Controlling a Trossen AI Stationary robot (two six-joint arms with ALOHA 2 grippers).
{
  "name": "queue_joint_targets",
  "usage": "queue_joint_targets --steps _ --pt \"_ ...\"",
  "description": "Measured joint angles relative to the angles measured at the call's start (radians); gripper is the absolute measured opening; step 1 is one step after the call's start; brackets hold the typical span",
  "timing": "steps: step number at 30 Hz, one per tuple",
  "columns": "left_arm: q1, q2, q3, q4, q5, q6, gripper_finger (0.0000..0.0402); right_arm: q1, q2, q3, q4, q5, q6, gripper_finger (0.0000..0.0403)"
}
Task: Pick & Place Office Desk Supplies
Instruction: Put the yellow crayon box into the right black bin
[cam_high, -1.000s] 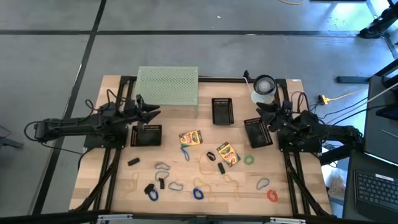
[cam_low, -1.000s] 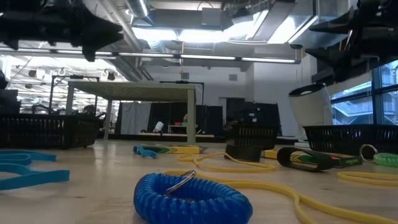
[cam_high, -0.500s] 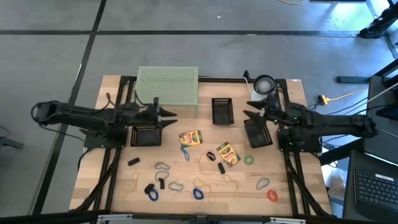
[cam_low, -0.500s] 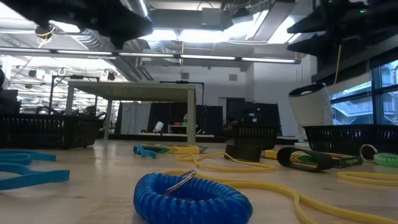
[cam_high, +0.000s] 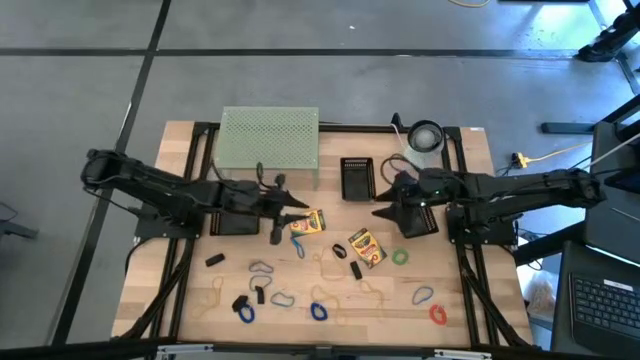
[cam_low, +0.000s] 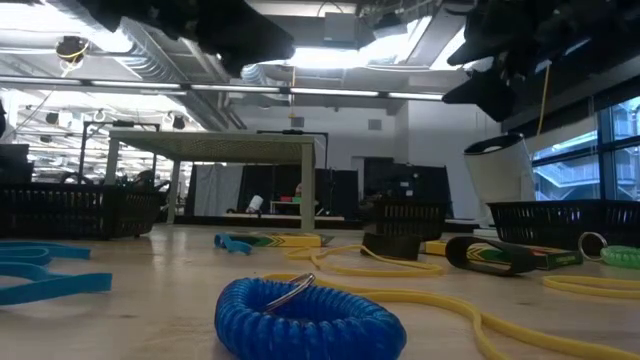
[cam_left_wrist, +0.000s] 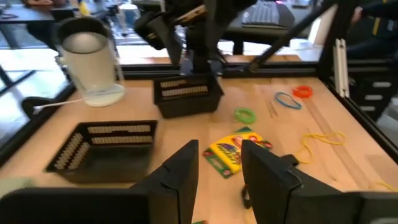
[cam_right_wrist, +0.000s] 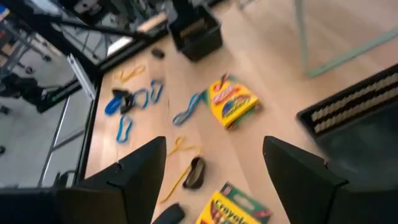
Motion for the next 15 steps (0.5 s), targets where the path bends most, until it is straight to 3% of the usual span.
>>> queue_joint_targets --steps 5,10,15 --pt "-0.044 0.098 0.057 -0.060 -0.007 -0.009 0.0160 0.065 0.057 0.000 0.000 0.015 0.055 0.0272" --pt "-0.071 0.195 0.104 -0.111 -0.070 -0.017 0.0196 0.136 0.115 0.000 0.007 0.142 0.108 0.0272" --pt "-0.085 0.269 0.122 -0.112 -0.099 -0.022 0.0205 0.196 0.178 0.000 0.023 0.262 0.243 0.0272"
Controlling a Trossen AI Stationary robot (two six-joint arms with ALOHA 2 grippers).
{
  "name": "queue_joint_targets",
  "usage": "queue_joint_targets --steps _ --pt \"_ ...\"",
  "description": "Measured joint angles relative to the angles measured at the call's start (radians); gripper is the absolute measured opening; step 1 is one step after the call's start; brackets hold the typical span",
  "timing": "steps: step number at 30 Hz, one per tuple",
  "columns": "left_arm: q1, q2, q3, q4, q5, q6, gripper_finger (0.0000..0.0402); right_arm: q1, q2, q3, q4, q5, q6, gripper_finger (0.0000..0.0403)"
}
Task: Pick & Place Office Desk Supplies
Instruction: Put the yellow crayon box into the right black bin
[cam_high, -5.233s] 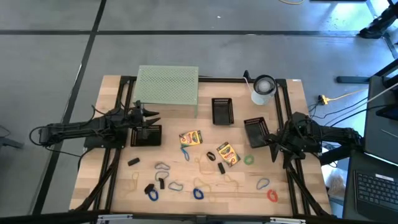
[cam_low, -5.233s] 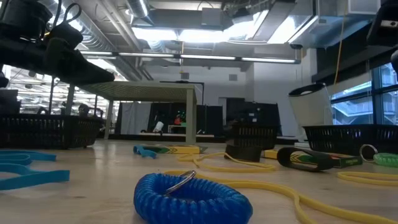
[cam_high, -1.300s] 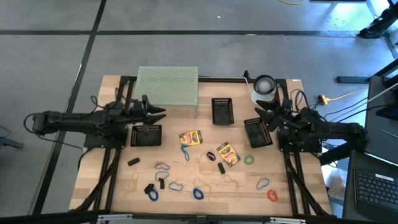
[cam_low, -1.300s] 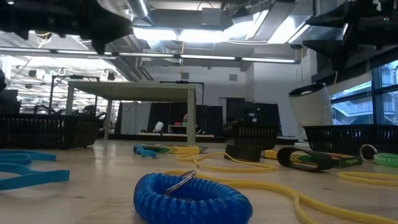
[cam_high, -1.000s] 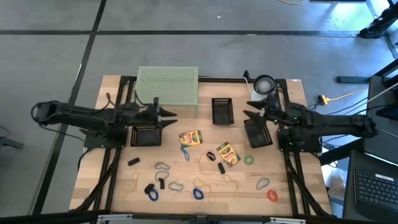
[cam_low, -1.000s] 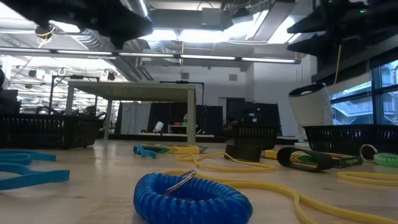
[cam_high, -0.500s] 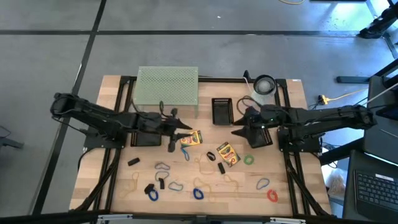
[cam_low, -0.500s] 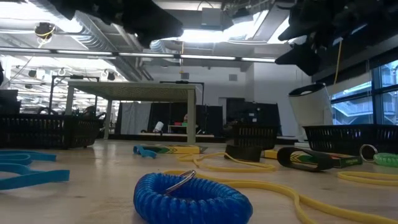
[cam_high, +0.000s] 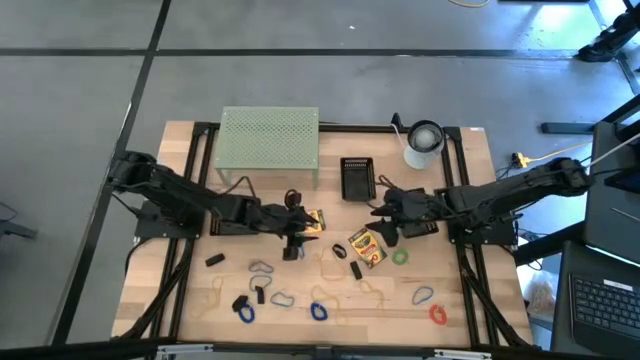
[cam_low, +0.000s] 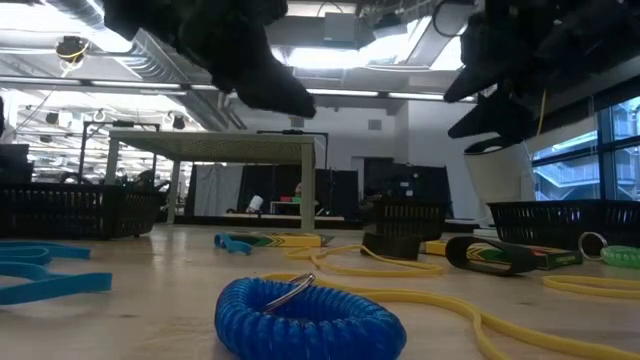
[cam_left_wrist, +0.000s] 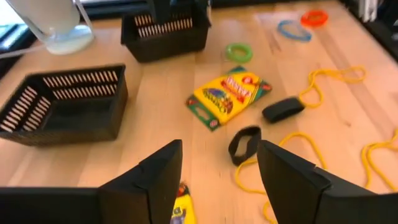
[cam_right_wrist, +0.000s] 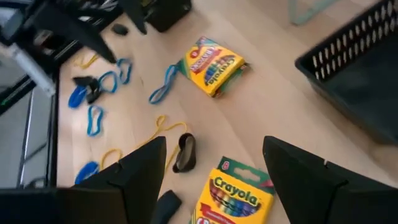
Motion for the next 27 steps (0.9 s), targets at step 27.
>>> queue_joint_targets --steps 27 --pt "-0.067 0.036 0.001 -0.392 -0.167 -0.151 0.0193 -0.056 0.624 0.241 0.367 -0.037 0.346 0.0272"
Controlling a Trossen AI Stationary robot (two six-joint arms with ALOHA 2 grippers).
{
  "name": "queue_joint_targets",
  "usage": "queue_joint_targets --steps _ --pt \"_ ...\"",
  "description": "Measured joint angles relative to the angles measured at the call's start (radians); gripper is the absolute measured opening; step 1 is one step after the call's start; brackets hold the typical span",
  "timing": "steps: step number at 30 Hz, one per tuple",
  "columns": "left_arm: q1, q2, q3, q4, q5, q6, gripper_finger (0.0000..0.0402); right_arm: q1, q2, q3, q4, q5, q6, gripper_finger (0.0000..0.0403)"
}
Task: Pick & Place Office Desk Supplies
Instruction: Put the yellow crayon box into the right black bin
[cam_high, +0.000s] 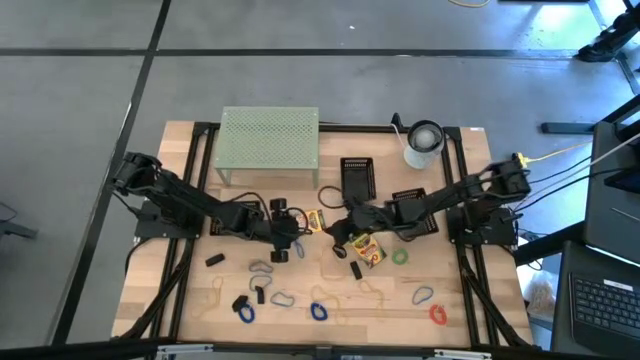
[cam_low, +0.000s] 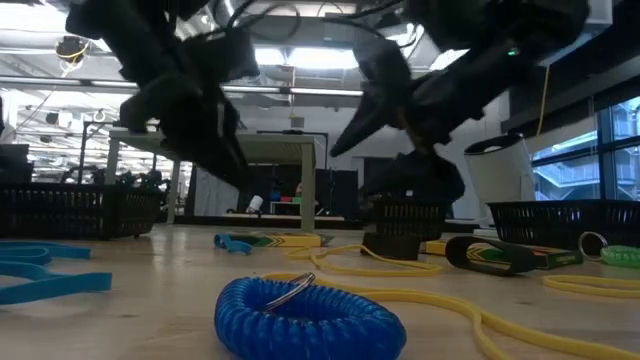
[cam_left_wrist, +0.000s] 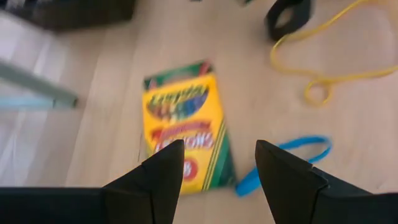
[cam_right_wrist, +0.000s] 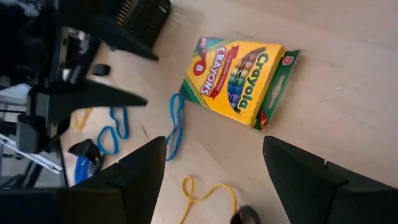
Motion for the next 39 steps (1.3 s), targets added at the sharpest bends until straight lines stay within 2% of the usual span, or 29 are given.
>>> queue_joint_targets --steps 9,18,27,35,39 --pt "0.000 0.078 -0.001 -0.079 -0.004 -0.032 0.0193 -0.032 0.111 0.107 -0.097 -0.045 0.002 0.0272" --pt "0.018 0.170 0.004 -0.072 -0.017 -0.032 0.0193 -0.050 0.111 0.108 -0.141 0.061 0.062 0.0272" --pt "0.019 0.170 0.000 -0.007 -0.049 -0.011 0.0193 -0.051 0.111 0.108 -0.140 0.108 0.065 0.0272" --pt "0.020 0.172 -0.001 0.020 -0.054 -0.003 0.0193 -0.051 0.113 0.108 -0.165 0.109 0.065 0.0272" --pt "0.020 0.172 -0.001 0.023 -0.054 -0.003 0.0193 -0.051 0.155 0.108 -0.159 0.107 0.097 0.0272"
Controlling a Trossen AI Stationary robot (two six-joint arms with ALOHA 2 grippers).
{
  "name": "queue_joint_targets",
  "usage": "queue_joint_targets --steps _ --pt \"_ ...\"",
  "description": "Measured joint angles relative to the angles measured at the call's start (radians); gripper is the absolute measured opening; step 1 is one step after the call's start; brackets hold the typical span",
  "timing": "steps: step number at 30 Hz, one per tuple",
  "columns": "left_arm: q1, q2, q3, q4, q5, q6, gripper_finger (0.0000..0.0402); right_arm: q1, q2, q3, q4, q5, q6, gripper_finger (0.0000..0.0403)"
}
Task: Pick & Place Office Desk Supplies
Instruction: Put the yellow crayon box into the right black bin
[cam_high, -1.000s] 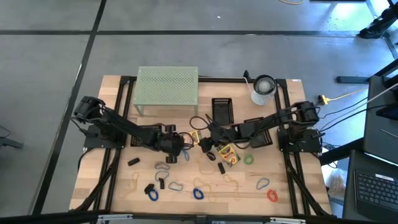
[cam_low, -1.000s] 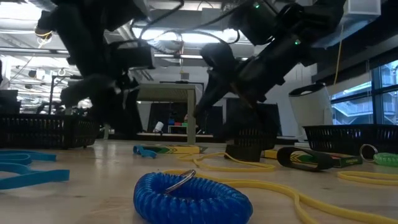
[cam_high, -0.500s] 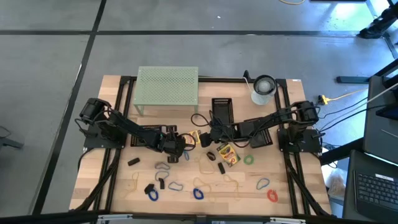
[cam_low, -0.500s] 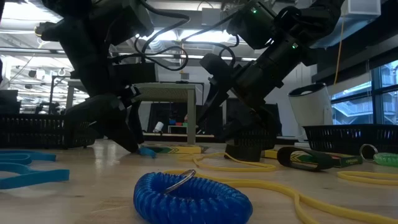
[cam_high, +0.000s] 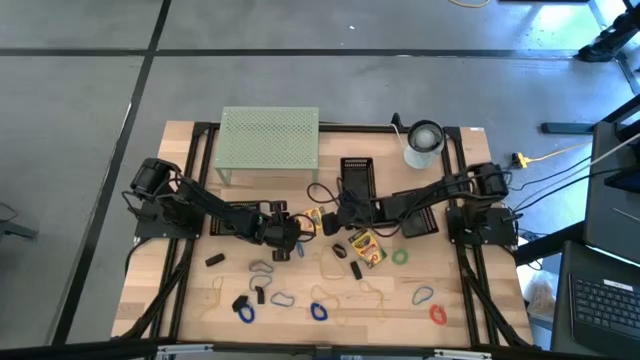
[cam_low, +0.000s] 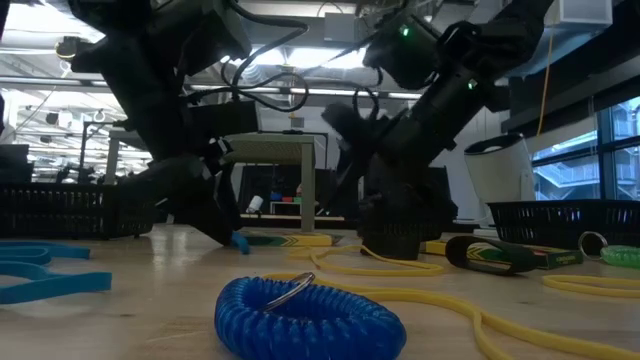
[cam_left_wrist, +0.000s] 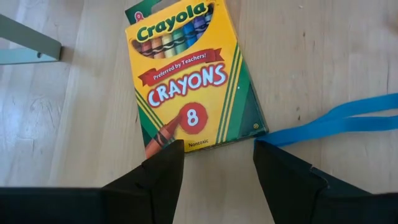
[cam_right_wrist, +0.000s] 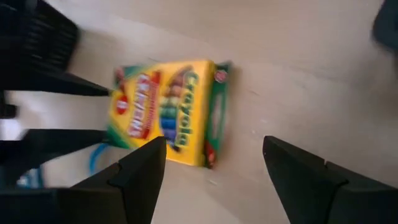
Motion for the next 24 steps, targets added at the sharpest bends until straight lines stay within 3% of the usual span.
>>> queue_joint_targets --steps 11,24 --pt "0.000 0.000 0.000 0.004 0.002 0.000 0.0193 -0.003 0.055 0.001 0.120 -0.015 -0.015 0.0254" --pt "0.000 0.000 0.000 0.013 0.006 0.000 0.0193 -0.007 0.059 -0.002 0.107 -0.010 -0.017 0.0098"
